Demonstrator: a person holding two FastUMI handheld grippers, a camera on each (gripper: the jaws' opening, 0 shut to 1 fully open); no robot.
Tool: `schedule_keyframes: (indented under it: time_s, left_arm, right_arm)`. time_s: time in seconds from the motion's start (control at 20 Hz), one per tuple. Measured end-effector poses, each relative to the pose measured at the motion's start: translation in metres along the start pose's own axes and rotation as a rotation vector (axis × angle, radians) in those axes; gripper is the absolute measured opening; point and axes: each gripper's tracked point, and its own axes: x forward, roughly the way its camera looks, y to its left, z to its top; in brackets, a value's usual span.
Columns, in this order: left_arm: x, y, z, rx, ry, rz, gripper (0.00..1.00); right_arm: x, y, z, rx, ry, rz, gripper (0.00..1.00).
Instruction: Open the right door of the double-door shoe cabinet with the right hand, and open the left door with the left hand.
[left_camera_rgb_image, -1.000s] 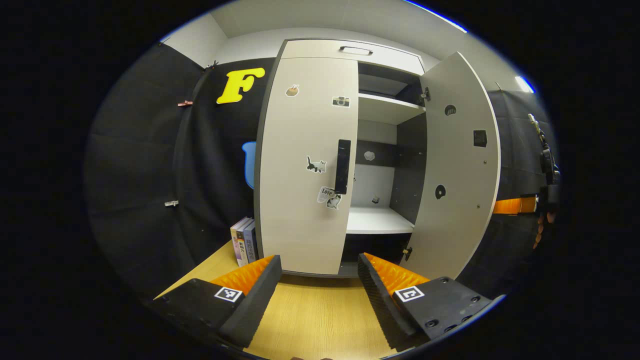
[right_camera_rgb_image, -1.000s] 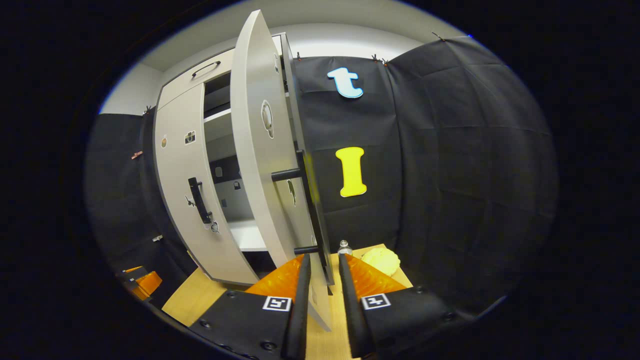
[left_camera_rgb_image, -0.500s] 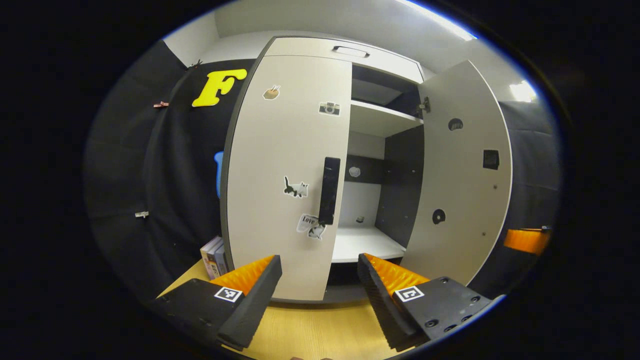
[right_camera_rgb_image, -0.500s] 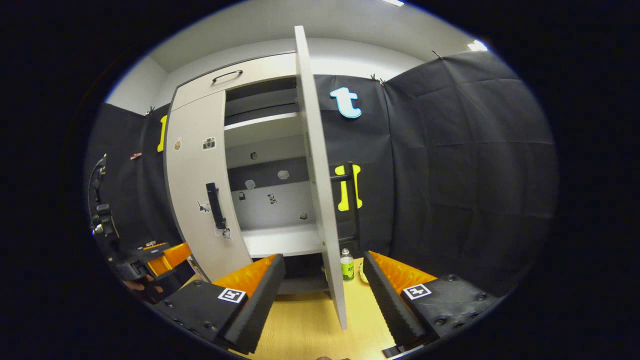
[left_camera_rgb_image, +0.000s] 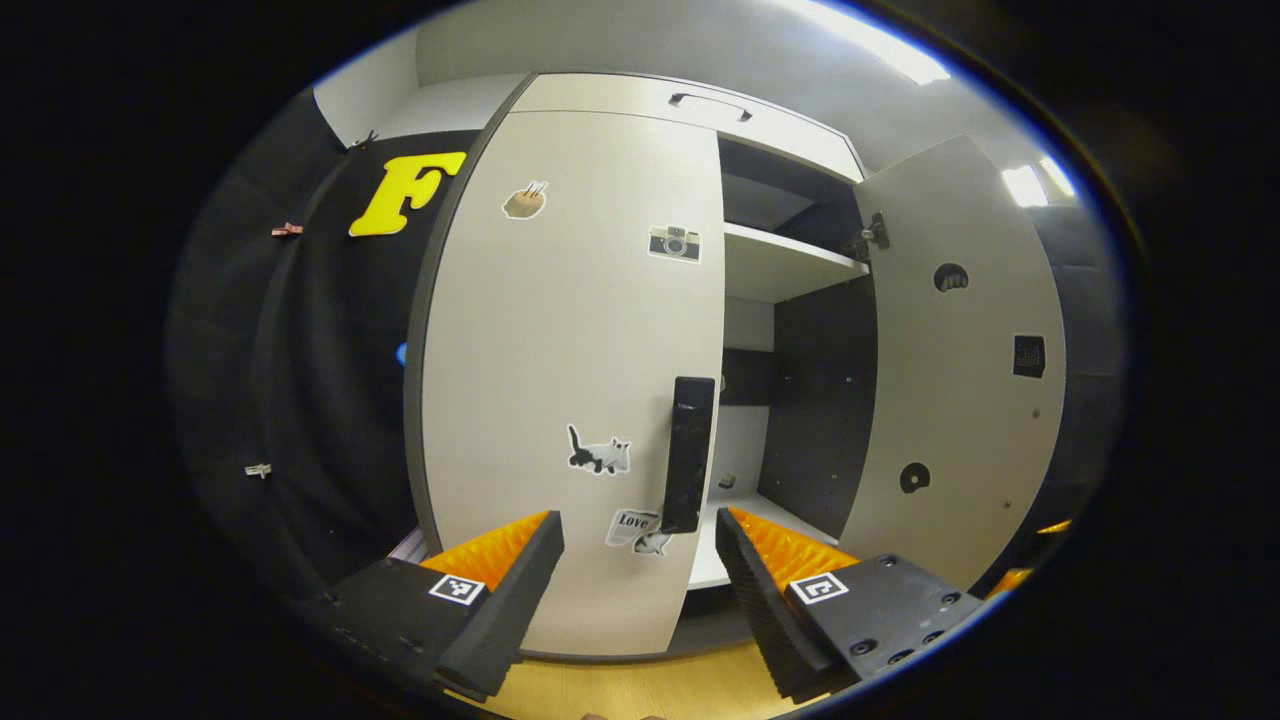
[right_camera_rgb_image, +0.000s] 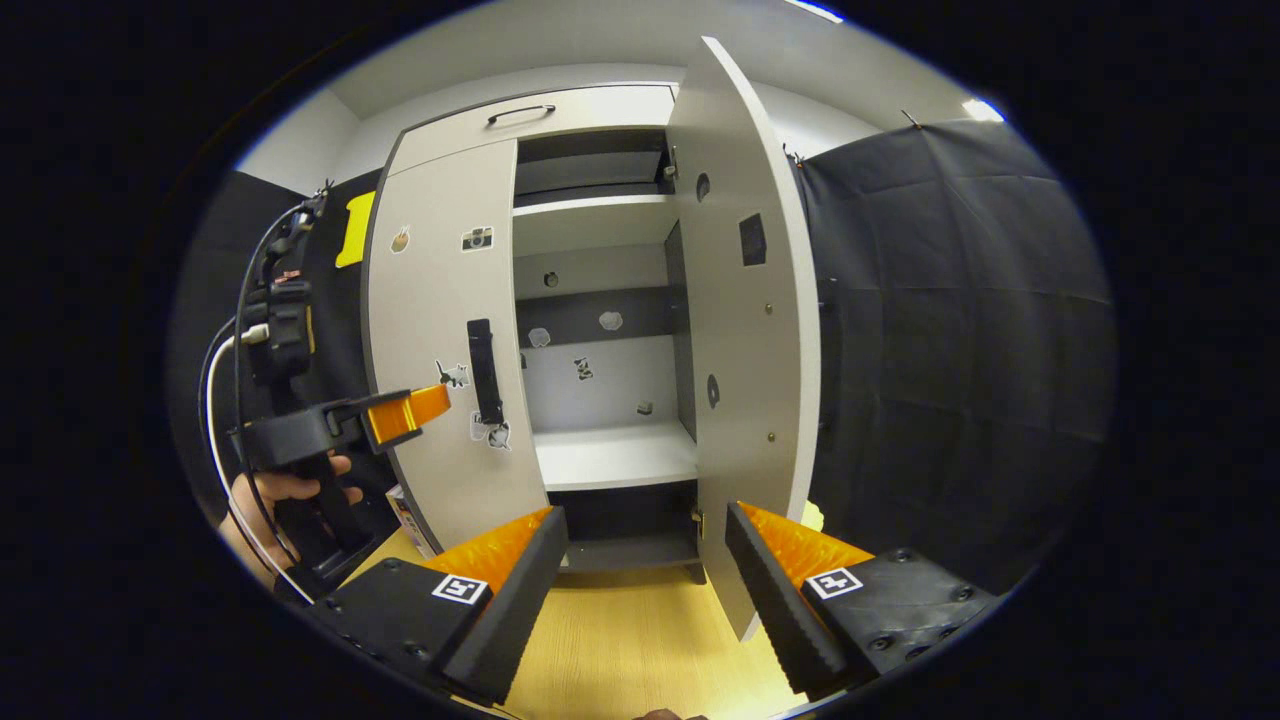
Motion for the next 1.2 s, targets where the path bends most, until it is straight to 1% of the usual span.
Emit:
schedule_keyframes:
  time_s: [0.15,0.3,0.45,0.5,0.55,0.65,0.75,0.9,0.95,1.0,1.05,1.1,1.15,1.2]
  left_arm:
    - [0.019,-0.008,0.008,0.014,-0.013,-0.015,0.95]
    - [0.039,-0.017,0.008,0.013,-0.005,-0.008,0.95]
    - [0.062,-0.022,0.002,0.028,0.014,0.027,0.95]
    - [0.069,-0.023,0.000,0.036,0.023,0.043,0.92]
    - [0.075,-0.023,-0.004,0.041,0.037,0.058,0.95]
    - [0.085,-0.026,-0.009,0.036,0.058,0.081,0.95]
    - [0.093,-0.026,-0.012,0.038,0.067,0.100,0.95]
    - [0.106,-0.021,-0.013,0.082,0.065,0.149,0.94]
    - [0.107,-0.017,-0.013,0.090,0.067,0.177,0.89]
    - [0.107,-0.017,-0.013,0.086,0.064,0.188,0.85]
    - [0.109,-0.019,-0.015,0.070,0.057,0.184,0.79]
    - [0.108,-0.020,-0.015,0.055,0.057,0.185,0.76]
    - [0.109,-0.020,-0.016,0.038,0.052,0.183,0.69]
    - [0.109,-0.019,-0.016,0.018,0.046,0.183,0.64]
  right_arm:
    - [0.009,0.003,-0.009,-0.015,0.010,-0.005,0.99]
    - [0.024,0.003,-0.022,-0.002,0.028,0.024,1.00]
    - [0.039,0.000,-0.032,-0.005,0.047,0.061,1.00]
    - [0.043,-0.002,-0.034,-0.011,0.048,0.069,1.00]
    - [0.049,-0.003,-0.037,-0.014,0.053,0.080,1.00]
    - [0.059,-0.006,-0.040,-0.014,0.063,0.095,0.98]
    - [0.067,-0.001,-0.045,0.000,0.076,0.128,0.99]
    - [0.073,0.006,-0.055,0.012,0.103,0.182,0.98]
    - [0.074,0.010,-0.058,0.014,0.113,0.202,0.98]
    - [0.075,0.013,-0.059,0.014,0.118,0.222,0.99]
    - [0.077,0.017,-0.060,0.012,0.119,0.239,0.98]
    - [0.078,0.019,-0.060,0.010,0.120,0.253,0.99]
    - [0.081,0.022,-0.060,0.010,0.122,0.266,0.99]
    - [0.082,0.025,-0.061,0.010,0.125,0.279,0.99]
